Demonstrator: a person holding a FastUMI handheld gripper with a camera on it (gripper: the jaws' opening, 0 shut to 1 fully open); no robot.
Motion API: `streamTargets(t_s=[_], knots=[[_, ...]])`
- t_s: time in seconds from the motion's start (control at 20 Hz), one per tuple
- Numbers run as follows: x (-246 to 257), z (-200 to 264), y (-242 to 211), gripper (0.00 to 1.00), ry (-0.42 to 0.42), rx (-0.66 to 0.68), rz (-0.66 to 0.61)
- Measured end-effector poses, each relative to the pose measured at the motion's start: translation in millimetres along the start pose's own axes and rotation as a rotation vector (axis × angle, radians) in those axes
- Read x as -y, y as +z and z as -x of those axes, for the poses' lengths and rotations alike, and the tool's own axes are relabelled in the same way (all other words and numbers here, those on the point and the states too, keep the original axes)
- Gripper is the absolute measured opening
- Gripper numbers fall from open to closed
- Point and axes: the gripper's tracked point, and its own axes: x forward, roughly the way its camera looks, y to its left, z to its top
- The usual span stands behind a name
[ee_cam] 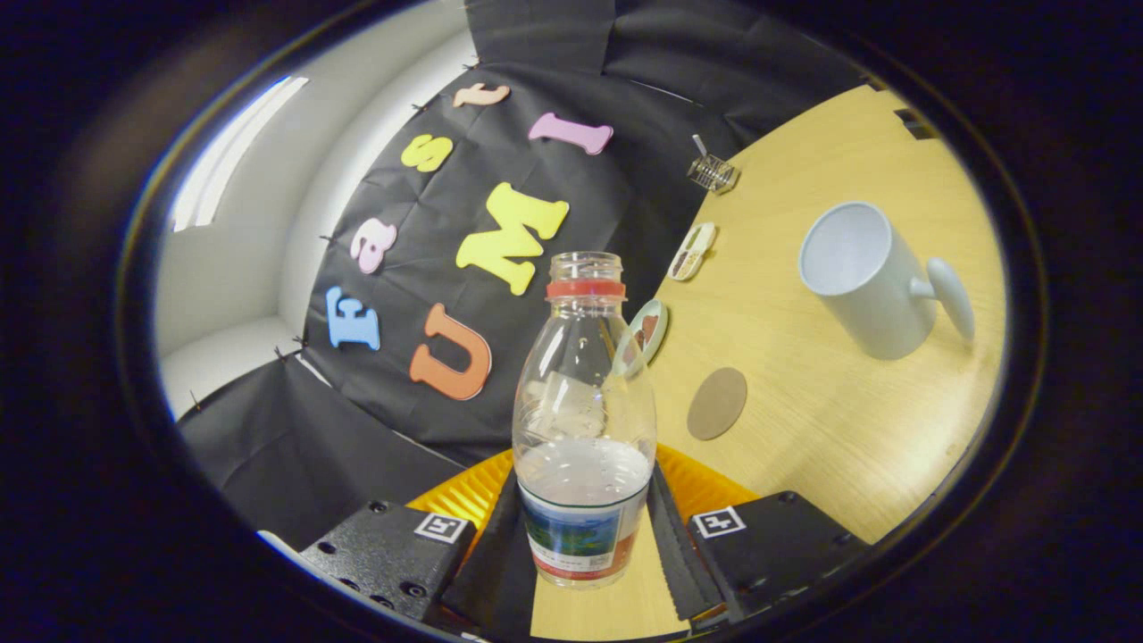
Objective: Take the bottle from table, then pour the juice into the cup, finally place the bottle on the coaster
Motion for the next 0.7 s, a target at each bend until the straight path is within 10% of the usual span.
streamTargets(t_s=[0.7], knots=[[-28,1,39,0.76,0.060,0.040,-0.279]])
